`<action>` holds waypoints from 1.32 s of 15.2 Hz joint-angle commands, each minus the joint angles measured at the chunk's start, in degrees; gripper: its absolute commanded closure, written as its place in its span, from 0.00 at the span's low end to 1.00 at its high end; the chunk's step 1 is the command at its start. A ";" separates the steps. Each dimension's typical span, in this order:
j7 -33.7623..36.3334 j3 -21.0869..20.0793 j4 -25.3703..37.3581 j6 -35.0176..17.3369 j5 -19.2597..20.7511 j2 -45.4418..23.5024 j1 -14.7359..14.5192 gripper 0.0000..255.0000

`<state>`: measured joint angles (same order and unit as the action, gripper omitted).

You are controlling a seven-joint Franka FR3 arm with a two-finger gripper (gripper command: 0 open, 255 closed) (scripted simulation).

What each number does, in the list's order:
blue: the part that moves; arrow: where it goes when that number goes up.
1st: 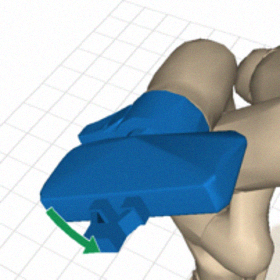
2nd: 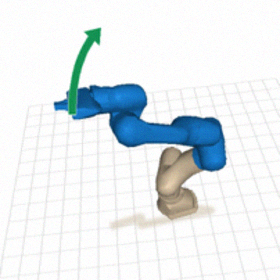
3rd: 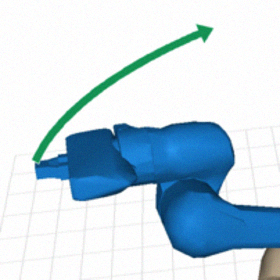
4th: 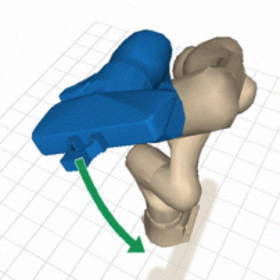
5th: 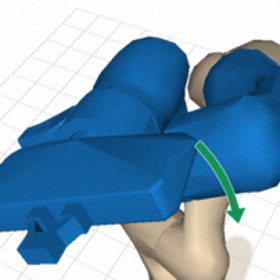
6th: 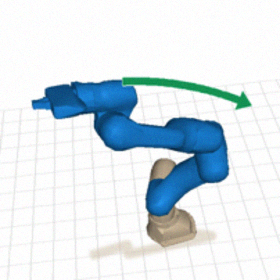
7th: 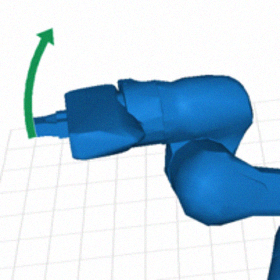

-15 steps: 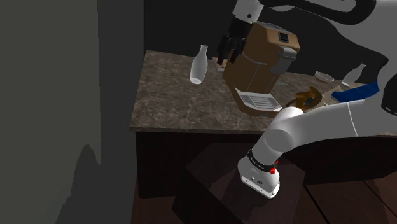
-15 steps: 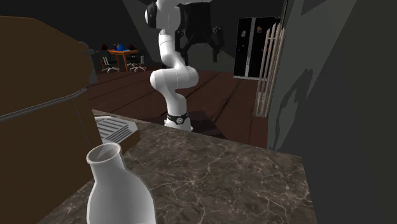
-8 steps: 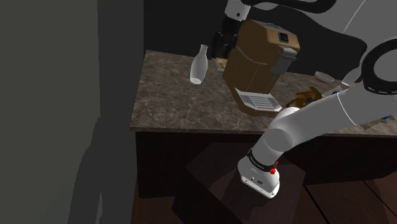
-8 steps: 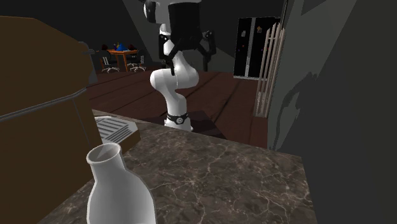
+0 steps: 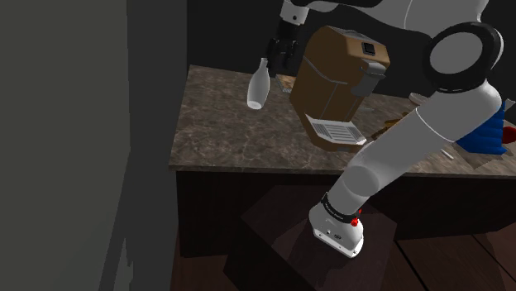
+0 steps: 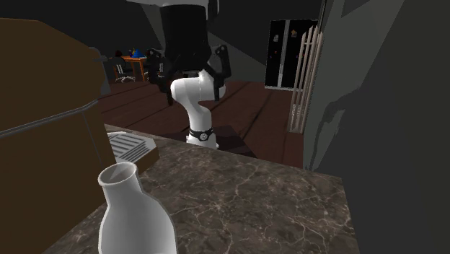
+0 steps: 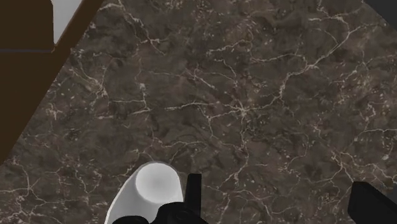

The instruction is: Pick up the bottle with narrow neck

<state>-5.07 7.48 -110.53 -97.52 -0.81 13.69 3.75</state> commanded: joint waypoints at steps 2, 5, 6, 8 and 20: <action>-2.16 1.49 6.04 -0.21 -0.15 -6.36 0.77 0.00; -4.18 2.75 12.58 0.06 -0.69 -12.77 1.70 0.00; -4.85 3.13 14.97 0.29 -0.95 -14.98 2.06 0.00; -6.15 3.82 20.11 0.98 -1.56 -19.53 2.87 0.00; -9.20 4.92 30.82 -0.39 -3.52 -31.87 5.55 0.00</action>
<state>-14.22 12.40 -78.61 -97.02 -4.37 -18.42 9.34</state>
